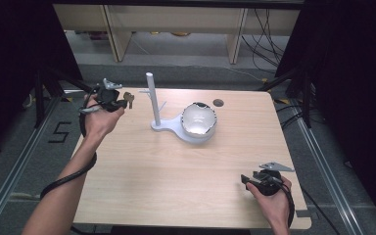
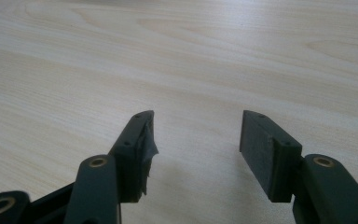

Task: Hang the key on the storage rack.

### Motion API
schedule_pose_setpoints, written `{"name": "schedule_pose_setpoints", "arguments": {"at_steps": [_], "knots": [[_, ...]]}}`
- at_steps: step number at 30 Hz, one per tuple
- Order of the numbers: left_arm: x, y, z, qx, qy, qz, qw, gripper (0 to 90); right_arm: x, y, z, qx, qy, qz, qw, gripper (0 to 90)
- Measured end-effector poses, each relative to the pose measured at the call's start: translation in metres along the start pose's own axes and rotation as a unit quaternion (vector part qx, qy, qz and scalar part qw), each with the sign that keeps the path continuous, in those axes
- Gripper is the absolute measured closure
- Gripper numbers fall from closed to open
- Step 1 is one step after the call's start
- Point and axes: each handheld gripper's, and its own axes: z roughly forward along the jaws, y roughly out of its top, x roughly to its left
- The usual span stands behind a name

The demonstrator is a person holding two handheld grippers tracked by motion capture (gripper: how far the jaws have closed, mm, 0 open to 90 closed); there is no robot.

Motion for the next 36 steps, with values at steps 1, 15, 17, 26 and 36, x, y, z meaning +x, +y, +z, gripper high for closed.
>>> {"name": "schedule_pose_setpoints", "arguments": {"at_steps": [1,15,17,26,36], "knots": [[-0.001,0.001,0.000,-0.001,0.000,0.001,1.0000,86.7,0.000,0.000,0.000,0.000,0.000,0.000,1.0000,45.8],[-0.010,0.011,0.001,-0.006,-0.007,0.015,0.9998,86.7,0.001,0.000,0.000,0.010,-0.012,0.001,0.9999,45.6],[-0.011,0.011,0.002,-0.007,-0.006,0.013,0.9999,86.7,0.001,0.000,0.000,0.010,-0.012,0.001,0.9999,45.6],[-0.012,0.018,0.001,-0.005,-0.004,0.022,0.9997,86.7,-0.001,-0.001,0.001,0.007,-0.010,-0.015,0.9998,45.6],[-0.014,0.024,0.002,0.002,-0.002,0.034,0.9994,86.5,0.000,0.000,0.000,0.007,-0.008,-0.004,0.9999,45.5]]}}
